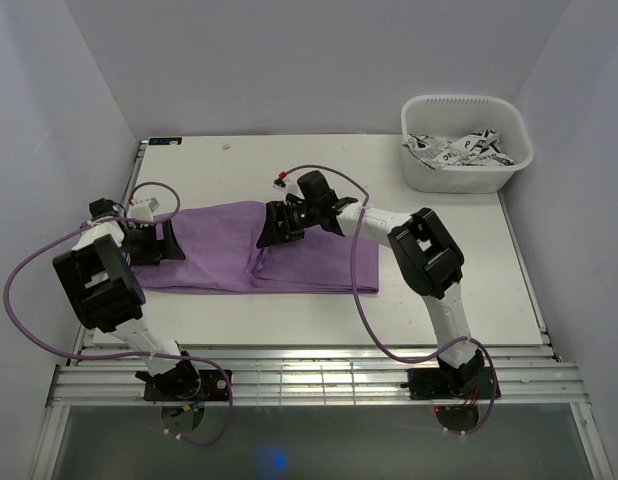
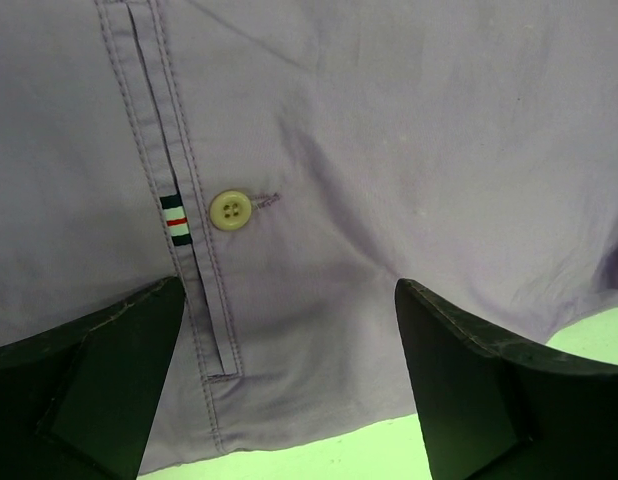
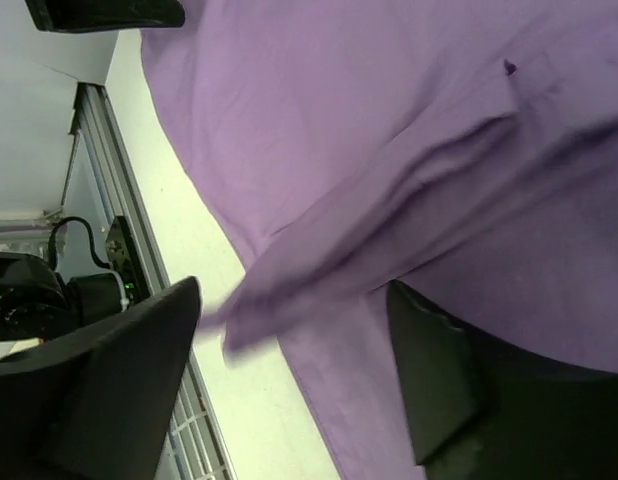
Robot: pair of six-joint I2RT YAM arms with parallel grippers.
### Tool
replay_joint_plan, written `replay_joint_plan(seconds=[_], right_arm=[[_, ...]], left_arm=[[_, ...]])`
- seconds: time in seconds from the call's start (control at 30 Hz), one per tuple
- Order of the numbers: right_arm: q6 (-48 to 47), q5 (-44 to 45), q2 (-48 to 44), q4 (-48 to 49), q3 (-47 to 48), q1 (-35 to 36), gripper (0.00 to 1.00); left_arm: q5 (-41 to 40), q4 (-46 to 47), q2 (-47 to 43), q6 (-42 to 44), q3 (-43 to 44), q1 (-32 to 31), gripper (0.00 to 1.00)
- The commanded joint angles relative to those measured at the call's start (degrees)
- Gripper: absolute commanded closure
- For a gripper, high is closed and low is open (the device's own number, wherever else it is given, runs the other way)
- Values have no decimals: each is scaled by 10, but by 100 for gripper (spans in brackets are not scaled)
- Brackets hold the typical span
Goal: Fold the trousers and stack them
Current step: Fold the trousers
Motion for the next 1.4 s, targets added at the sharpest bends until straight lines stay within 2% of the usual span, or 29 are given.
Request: replay_joint_plan(seconds=[0.0,0.03,0.07,0.23,0.33,0.37,0.43,0.47,0.57,0.7,0.83,1.0,1.13,1.3,1.37], right_arm=[[-15,-19,-14,22,39,1,16],[-20,-23,-21,18,41,0,12],[-32,-27,-28,10,41,-2,3],[-102,-64,-90,-55,32,-27,4],[-178,-78,-134,-137,1,-63,12],[-194,-84,-156,-156,-10,-74,19],[-244,-93,-177,-210,-39,-115,26],[-261,-93,-187,-223,-72,-128,33],[-322,-98,-215,-267,-124,-188,46],[-373,-142,-202,-308,-181,-235,53],[-395,-174,-179,-291,-248,-244,58],[-406,-155,-134,-267,-306,-261,62],[-410,-139,-116,-258,-341,-291,65],[-430,-141,-132,-283,-373,-347,66],[-433,-143,-152,-294,-380,-372,70]], left_arm=[[48,-68,0,-3,2,-2,2],[61,-73,-5,-1,7,-2,2],[73,-78,-13,2,13,-2,2],[166,-123,-62,21,50,-3,2],[190,-135,-93,26,64,-21,2],[192,-135,-98,25,66,-31,2],[193,-133,-106,20,71,-63,3],[203,-130,-106,16,72,-75,3],[231,-103,-110,-21,67,-111,7],[294,-35,-105,-80,37,-179,12],[356,96,-73,-168,3,-233,18],[342,205,-1,-263,-23,-300,29],[314,218,102,-281,-29,-300,39],[283,211,159,-289,-8,-300,45],[292,209,169,-290,-7,-303,46]])
